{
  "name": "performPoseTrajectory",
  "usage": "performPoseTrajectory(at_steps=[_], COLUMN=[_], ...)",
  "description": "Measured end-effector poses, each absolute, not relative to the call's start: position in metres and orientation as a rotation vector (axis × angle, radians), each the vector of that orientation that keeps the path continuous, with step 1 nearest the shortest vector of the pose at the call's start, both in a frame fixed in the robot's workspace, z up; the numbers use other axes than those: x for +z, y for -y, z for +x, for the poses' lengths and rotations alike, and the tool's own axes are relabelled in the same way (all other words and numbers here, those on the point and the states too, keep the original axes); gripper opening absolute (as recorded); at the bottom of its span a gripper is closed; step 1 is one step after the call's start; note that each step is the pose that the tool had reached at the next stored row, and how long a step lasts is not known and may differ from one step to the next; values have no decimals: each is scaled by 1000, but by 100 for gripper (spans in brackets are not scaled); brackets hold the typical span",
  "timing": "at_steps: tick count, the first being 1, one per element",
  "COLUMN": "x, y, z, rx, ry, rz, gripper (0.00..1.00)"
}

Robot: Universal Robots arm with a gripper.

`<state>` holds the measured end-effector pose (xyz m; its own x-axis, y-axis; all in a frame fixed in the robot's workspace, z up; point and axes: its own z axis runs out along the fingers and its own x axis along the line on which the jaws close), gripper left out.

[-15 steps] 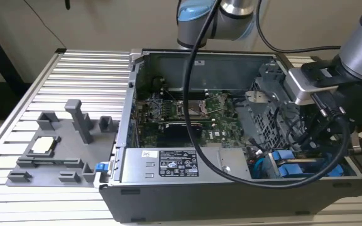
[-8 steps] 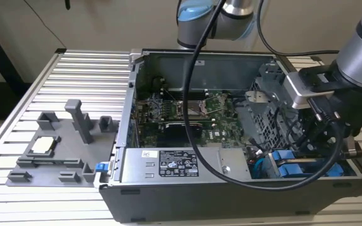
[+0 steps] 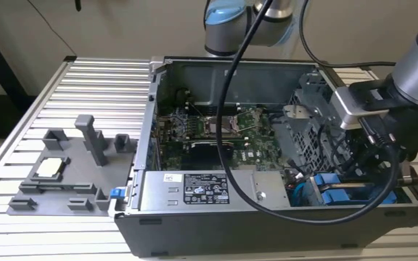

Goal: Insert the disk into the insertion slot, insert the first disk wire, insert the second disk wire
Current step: 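Insert the second disk wire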

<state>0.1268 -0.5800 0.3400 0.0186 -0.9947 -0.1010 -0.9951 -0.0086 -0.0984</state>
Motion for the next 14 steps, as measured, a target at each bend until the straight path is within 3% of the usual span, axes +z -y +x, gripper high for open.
performPoseTrajectory(at_steps=[14], x=[332], y=[580], z=[127], rx=[7], ry=[-2106], rz=[-2134], gripper=[17])
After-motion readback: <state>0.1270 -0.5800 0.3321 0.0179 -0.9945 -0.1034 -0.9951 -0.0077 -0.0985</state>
